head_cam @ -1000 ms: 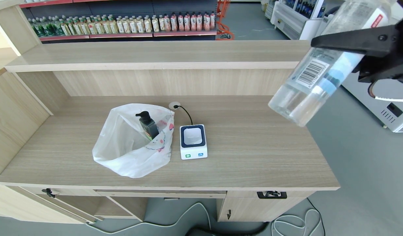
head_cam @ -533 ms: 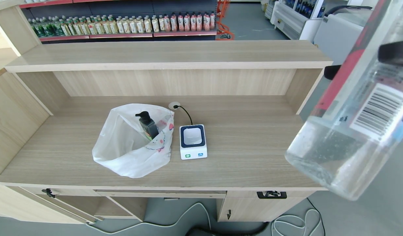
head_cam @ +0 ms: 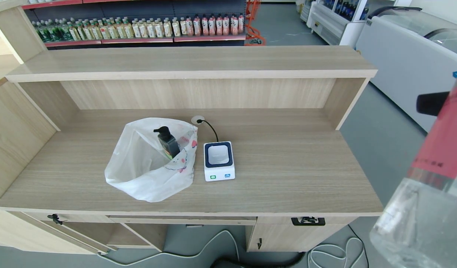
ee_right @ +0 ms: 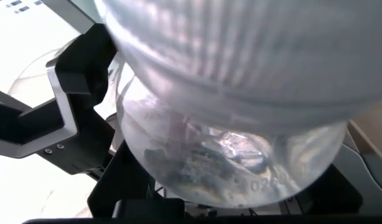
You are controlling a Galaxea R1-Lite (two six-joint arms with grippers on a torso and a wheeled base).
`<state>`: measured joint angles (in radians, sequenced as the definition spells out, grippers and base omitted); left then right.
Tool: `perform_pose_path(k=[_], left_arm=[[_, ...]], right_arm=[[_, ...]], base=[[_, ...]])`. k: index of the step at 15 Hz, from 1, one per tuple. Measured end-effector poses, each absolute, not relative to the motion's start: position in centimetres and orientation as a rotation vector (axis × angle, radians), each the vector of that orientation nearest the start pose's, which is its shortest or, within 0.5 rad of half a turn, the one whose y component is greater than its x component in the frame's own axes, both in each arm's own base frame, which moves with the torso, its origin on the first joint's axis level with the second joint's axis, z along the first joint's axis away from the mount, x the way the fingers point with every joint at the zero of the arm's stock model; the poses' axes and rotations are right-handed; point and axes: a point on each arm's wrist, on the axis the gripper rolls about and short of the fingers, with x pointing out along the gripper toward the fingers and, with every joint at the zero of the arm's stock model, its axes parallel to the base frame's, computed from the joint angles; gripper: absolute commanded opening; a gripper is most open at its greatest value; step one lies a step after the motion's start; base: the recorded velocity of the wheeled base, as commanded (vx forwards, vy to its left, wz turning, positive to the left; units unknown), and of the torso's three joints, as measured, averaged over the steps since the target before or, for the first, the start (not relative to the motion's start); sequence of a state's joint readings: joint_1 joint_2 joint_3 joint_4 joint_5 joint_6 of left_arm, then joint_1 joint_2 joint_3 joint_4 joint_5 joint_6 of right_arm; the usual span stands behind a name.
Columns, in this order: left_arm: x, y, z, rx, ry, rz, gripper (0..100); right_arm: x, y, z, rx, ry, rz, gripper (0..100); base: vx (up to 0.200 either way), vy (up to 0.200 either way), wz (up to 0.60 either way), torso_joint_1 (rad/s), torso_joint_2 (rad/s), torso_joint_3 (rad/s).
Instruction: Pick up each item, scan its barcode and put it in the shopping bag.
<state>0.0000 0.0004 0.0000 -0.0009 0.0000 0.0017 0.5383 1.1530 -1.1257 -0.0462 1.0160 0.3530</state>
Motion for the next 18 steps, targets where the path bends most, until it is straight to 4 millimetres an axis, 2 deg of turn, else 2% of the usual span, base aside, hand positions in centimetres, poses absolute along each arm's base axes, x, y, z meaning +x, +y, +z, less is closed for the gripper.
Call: perform_pose_path(k=[18], left_arm=[[-2.28, 0.00, 7.56, 0.002, -0.001, 0.000, 100]], right_arm=[[10.87, 8.84, 33.81, 0.264, 0.274, 1.591, 0]], base=[[0.000, 0.000, 0.00, 0.000, 0.00, 0.000]])
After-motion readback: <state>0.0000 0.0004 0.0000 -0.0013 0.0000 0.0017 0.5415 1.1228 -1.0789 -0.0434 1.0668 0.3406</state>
